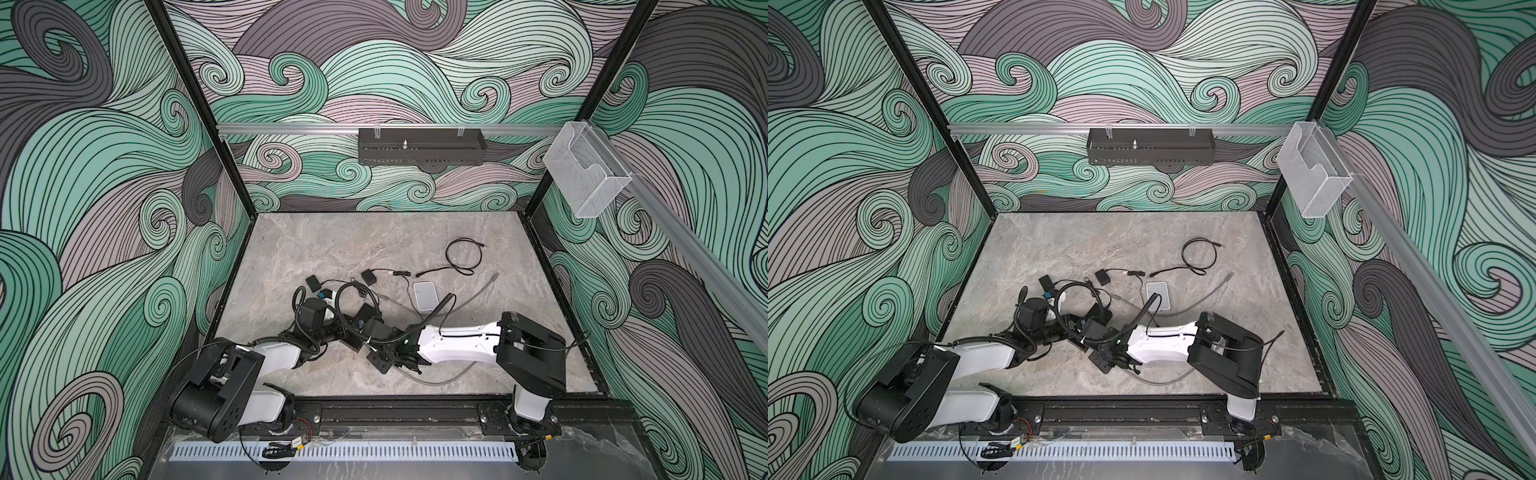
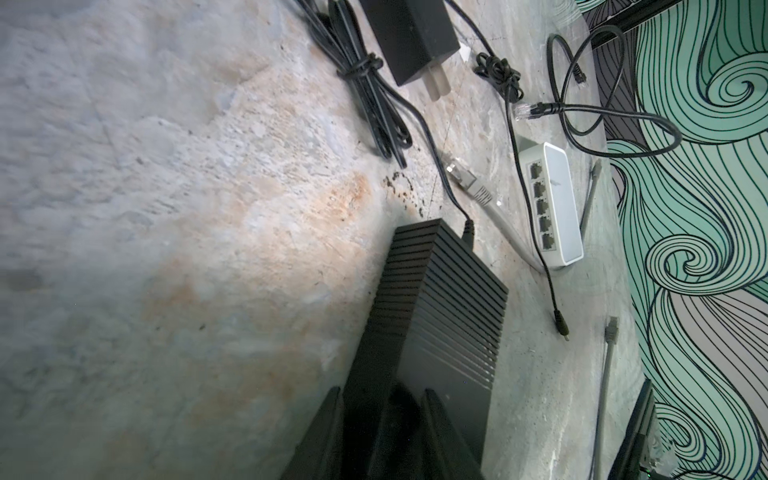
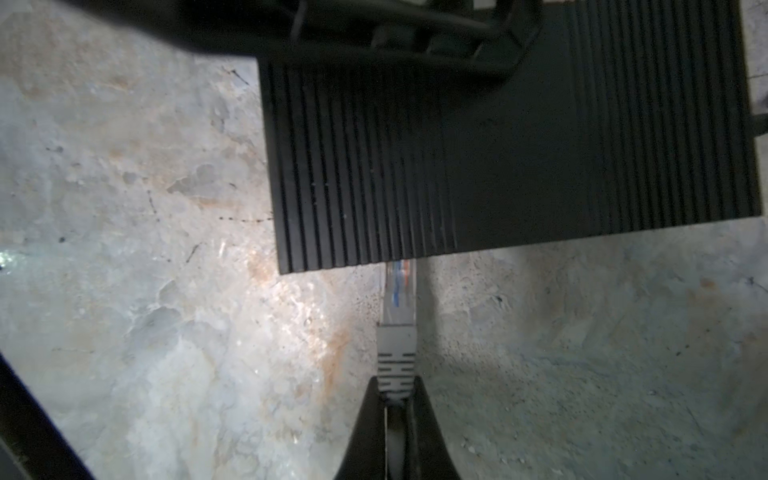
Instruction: Insert the plug into the switch port
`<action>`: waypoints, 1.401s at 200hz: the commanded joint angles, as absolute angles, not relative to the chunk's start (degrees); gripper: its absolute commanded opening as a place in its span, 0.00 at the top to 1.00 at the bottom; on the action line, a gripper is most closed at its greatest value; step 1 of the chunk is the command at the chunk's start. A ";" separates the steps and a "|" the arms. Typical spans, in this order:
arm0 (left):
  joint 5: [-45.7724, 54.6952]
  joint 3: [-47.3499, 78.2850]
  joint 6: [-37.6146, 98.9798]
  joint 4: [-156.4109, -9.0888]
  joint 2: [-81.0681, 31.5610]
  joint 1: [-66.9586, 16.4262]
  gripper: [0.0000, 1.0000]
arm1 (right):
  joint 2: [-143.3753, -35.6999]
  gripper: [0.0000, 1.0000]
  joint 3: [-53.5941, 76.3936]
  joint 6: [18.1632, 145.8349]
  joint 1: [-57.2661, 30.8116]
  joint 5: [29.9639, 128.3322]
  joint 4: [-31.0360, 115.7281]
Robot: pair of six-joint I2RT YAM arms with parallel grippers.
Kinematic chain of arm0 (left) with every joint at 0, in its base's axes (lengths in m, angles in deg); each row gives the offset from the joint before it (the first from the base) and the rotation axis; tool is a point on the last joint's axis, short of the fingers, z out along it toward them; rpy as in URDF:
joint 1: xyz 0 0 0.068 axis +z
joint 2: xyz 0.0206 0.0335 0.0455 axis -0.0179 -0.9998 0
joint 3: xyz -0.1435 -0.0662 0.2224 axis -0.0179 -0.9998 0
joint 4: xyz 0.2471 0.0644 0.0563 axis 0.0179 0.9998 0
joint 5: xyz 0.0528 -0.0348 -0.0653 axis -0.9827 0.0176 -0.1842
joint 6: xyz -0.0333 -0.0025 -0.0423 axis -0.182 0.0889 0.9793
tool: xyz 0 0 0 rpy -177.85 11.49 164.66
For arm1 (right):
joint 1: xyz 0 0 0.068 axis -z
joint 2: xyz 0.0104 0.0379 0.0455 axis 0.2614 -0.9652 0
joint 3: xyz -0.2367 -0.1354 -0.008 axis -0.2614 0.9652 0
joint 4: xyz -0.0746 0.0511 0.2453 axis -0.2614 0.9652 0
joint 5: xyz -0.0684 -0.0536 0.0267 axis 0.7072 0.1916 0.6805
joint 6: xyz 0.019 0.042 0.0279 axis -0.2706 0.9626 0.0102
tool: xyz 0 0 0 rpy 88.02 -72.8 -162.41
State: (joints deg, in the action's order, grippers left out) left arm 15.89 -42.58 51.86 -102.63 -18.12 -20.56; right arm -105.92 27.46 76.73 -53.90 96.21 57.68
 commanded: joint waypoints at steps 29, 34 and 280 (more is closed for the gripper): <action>25.58 -45.22 54.33 -91.12 -16.81 -24.65 0.69 | -107.62 1.00 19.94 77.19 -55.24 96.39 40.87; 25.52 -45.20 54.40 -91.10 -16.75 -24.66 0.69 | -107.85 1.00 19.93 77.38 -55.24 96.48 40.75; 26.55 -43.55 52.32 -87.04 -14.77 -27.81 0.69 | -102.62 1.00 28.00 54.61 -49.61 95.34 42.17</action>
State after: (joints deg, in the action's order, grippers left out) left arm 12.39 -42.62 52.73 -98.10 -14.53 -23.93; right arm -105.31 29.71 56.79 -51.41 90.39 56.89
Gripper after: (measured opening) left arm 0.310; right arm 0.089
